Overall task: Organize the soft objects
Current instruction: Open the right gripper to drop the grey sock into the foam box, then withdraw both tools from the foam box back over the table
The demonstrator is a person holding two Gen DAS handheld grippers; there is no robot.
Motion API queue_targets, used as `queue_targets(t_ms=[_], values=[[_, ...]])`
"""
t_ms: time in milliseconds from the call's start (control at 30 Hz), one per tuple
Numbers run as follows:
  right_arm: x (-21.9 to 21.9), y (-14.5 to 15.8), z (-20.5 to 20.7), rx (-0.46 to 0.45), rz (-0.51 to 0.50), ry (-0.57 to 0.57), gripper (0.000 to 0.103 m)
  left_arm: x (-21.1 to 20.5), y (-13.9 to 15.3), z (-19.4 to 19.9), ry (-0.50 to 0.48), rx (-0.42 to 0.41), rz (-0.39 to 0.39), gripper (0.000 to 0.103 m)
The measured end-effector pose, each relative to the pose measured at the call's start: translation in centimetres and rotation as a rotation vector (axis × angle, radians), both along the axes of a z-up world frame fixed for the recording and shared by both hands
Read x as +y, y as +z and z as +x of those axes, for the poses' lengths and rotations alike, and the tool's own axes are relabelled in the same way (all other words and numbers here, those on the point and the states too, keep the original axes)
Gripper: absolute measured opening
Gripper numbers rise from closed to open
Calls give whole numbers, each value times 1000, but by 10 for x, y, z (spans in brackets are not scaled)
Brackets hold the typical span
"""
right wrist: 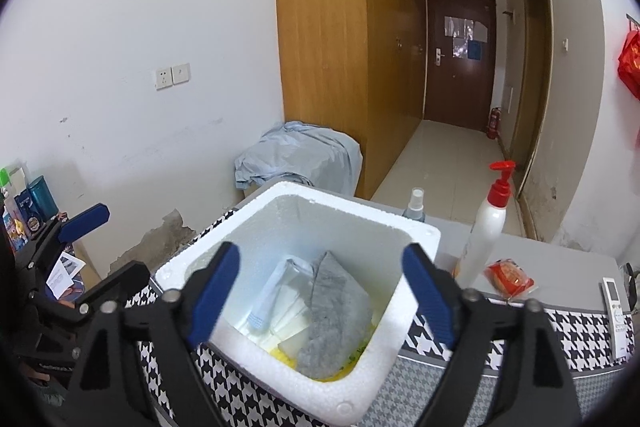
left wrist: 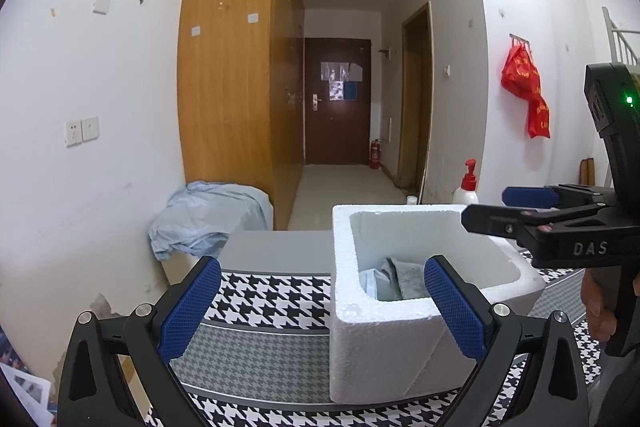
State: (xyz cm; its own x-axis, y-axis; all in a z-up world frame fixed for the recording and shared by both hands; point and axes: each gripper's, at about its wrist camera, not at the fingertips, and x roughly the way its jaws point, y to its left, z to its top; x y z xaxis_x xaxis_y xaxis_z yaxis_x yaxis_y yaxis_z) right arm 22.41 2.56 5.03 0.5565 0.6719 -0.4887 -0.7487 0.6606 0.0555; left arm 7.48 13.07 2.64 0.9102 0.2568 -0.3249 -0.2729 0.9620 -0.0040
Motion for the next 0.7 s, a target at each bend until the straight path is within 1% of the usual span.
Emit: queue_targets(t_ms=[267, 700], values=[[-12, 0, -6, -2, -7, -44, 96, -5, 3, -4, -11, -3, 7, 102], [-47, 1, -31, -49, 4, -93, 100, -37, 12, -22, -71, -26, 4, 102]])
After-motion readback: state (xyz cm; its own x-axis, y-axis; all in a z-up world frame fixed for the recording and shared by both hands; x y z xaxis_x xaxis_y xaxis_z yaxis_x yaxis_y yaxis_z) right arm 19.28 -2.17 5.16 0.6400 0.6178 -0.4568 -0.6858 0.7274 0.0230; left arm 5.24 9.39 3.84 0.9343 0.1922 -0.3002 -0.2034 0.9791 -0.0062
